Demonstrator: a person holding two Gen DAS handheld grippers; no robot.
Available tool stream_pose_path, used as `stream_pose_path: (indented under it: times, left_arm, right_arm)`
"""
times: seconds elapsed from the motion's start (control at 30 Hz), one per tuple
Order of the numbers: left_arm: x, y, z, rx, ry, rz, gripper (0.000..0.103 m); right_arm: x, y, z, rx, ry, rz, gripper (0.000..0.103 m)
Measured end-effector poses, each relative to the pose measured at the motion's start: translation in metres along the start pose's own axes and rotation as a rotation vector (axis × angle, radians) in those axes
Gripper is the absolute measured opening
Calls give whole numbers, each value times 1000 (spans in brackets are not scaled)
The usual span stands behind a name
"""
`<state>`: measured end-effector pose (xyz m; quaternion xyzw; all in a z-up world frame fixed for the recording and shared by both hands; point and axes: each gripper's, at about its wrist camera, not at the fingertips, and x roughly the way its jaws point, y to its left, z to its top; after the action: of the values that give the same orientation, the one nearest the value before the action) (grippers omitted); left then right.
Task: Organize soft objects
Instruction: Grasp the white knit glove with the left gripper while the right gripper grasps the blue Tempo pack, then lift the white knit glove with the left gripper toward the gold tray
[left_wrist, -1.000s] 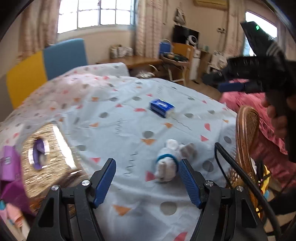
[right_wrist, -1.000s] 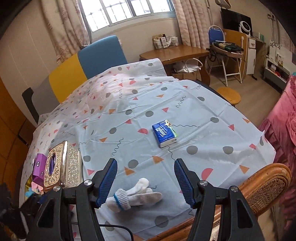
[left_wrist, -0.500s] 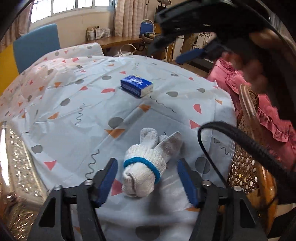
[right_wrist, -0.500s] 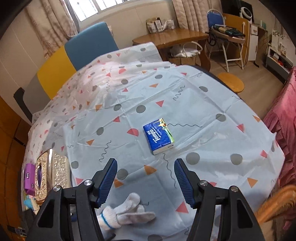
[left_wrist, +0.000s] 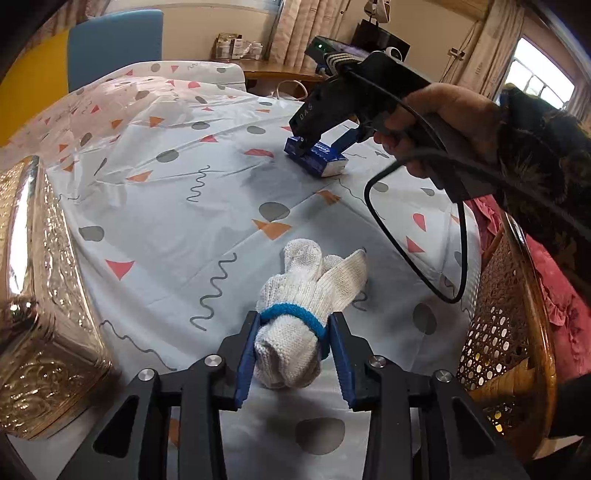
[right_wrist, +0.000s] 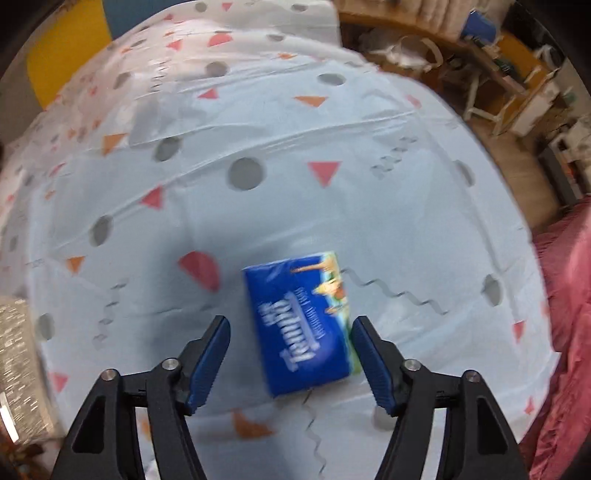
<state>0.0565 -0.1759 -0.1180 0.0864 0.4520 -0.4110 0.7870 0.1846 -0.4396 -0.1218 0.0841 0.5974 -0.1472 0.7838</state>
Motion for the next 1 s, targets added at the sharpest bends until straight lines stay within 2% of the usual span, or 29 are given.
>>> stream_pose_path:
  times: [0.03, 0.13, 0.2, 0.27, 0.5, 0.57, 0.63, 0.93, 1.0]
  left_arm:
    - [1, 1, -1, -10, 5, 2, 45]
    - [8, 3, -2, -27, 19, 0, 50]
    - [12, 1, -2, -15, 33, 4, 49]
    - [16, -1, -1, -5, 50, 5, 49]
    - [22, -12, 3, 70, 77, 17, 46]
    - [24, -16, 3, 88, 80, 25, 44]
    - [25, -18, 3, 105, 77, 33, 43]
    - [29, -27, 2, 128, 85, 94, 44]
    - [28, -26, 2, 110, 82, 93, 40]
  right_arm:
    - [-4, 3, -4, -5, -17, 9, 52]
    - [-19, 15, -21, -34, -84, 119, 51]
    - [-11, 27, -35, -85, -88, 100, 52]
    - [-11, 31, -44, -101, -143, 76, 53]
    - [-7, 37, -40, -140, -152, 62, 55]
    - [4, 39, -40, -155, -101, 50, 56]
    - [3, 39, -40, -154, -106, 52, 54]
    - [1, 37, -38, -139, -108, 66, 55]
    - [0, 37, -38, -146, -112, 63, 55]
